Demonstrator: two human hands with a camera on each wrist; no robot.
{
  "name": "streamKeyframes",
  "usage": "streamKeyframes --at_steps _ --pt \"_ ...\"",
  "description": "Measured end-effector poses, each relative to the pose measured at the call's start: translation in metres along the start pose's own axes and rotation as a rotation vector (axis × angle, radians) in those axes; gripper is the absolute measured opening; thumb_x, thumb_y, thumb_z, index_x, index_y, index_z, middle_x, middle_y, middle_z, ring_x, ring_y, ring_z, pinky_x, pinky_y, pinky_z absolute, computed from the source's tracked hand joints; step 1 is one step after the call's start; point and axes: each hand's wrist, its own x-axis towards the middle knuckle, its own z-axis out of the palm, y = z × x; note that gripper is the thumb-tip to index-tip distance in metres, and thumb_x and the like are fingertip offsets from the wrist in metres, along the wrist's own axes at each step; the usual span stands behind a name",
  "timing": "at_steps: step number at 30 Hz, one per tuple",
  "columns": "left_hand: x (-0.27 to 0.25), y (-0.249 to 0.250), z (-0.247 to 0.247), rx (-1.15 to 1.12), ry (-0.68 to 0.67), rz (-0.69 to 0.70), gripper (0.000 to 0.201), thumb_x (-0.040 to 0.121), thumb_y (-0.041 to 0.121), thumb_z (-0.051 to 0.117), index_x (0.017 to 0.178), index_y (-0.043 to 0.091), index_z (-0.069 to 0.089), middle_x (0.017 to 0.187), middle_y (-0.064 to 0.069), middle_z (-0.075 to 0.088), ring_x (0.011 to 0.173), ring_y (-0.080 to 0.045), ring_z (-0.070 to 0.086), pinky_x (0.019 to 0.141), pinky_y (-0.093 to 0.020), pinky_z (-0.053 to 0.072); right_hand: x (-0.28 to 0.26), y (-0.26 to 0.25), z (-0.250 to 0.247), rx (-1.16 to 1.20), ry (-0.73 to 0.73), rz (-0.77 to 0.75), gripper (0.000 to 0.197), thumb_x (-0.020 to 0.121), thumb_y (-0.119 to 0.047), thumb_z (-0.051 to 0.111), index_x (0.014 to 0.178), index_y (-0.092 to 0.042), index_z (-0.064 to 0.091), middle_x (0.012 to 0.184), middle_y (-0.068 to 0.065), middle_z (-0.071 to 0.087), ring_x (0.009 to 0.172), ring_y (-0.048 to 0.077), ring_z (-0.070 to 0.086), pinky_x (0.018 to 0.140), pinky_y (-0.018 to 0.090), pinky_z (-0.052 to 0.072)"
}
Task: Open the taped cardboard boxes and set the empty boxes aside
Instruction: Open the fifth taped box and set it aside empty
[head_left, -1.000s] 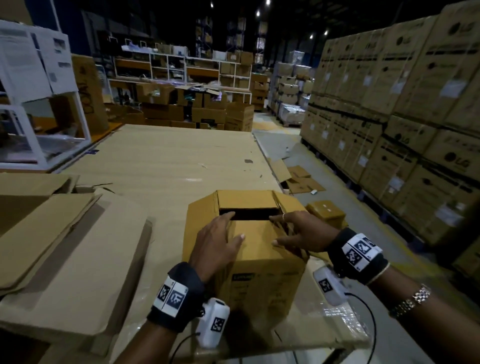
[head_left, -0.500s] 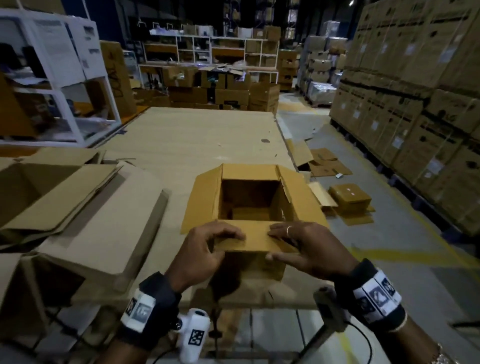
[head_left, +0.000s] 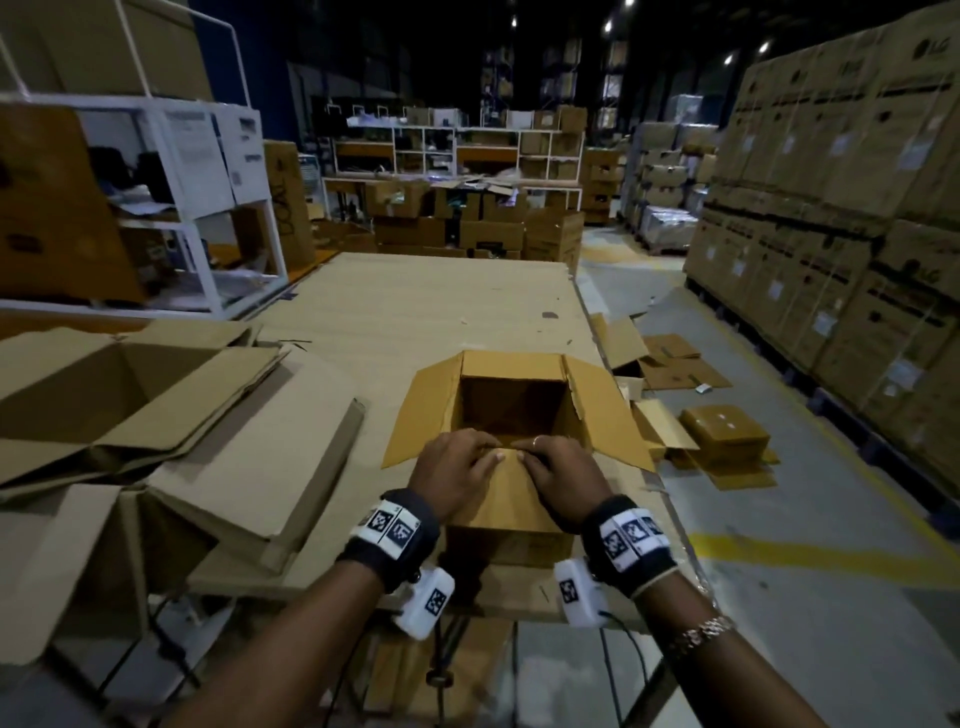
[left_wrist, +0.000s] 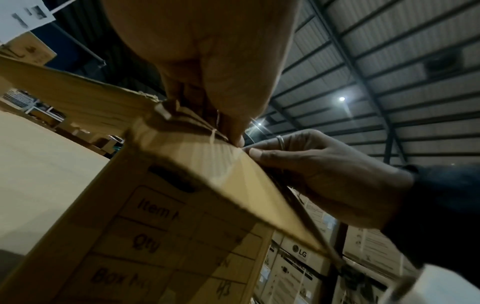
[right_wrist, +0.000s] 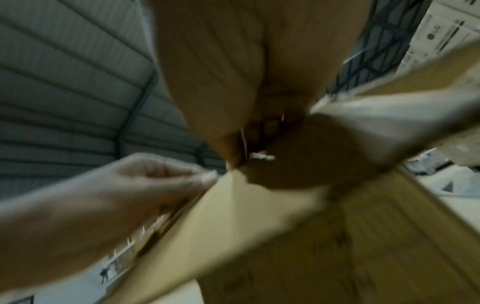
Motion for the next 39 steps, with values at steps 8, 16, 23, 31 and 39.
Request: streamKeyframes --at_steps 8,16,23,31,39 --pt "0.006 -0.006 0.017 -0.079 0.056 -0.051 0.01 0.094 0.032 0.068 0.1 0.026 0.073 0.098 0.01 0.071 0.09 -0.009 0.063 0.088 -0.04 0.055 0.004 0.006 0.031 -0.126 0.155 0.045 0.021 0.096 -0.024 0.063 0.116 -0.03 0.068 0.111 -0.007 0.07 0.106 0.018 0.06 0.096 0.042 0.05" --pt "0.0 -0.033 -0.001 0.097 -0.085 0.072 0.021 0.103 0.036 0.053 0.115 0.025 0.066 0.113 0.005 0.068 0.111 -0.014 0.051 0.111 -0.037 0.032 -0.011 0.031 0.009 -0.108 0.06 -0.041 0.032 0.099 -0.03 0.055 0.13 -0.034 0.059 0.122 -0.007 0.064 0.114 0.017 0.056 0.099 0.044 0.049" --pt "0.007 -0.045 0.015 -0.008 0.028 0.21 0.014 0.102 0.025 0.053 0.095 0.019 0.063 0.085 0.004 0.065 0.085 -0.013 0.059 0.122 -0.042 0.029 -0.019 0.045 0.001 -0.138 0.098 -0.062 0.035 0.096 -0.024 0.058 0.131 -0.023 0.059 0.122 -0.001 0.064 0.112 0.019 0.057 0.102 0.046 0.044" --pt "0.003 -0.05 0.019 -0.111 0.02 0.166 0.025 0.098 0.037 0.054 0.11 0.022 0.07 0.109 0.0 0.071 0.119 -0.023 0.057 0.116 -0.049 0.037 -0.019 0.042 -0.02 0.058 0.09 -0.132 0.022 0.1 -0.012 0.058 0.117 -0.022 0.069 0.109 -0.007 0.067 0.095 0.002 0.06 0.083 0.031 0.052" --pt "0.04 -0.063 -0.035 -0.219 -0.049 0.23 0.042 0.087 0.059 0.062 0.118 0.033 0.071 0.113 0.015 0.068 0.104 -0.002 0.058 0.091 -0.032 0.051 0.012 0.002 -0.106 0.137 0.014 -0.092 0.026 0.1 -0.021 0.062 0.123 -0.026 0.07 0.121 -0.013 0.068 0.113 0.001 0.063 0.099 0.035 0.055"
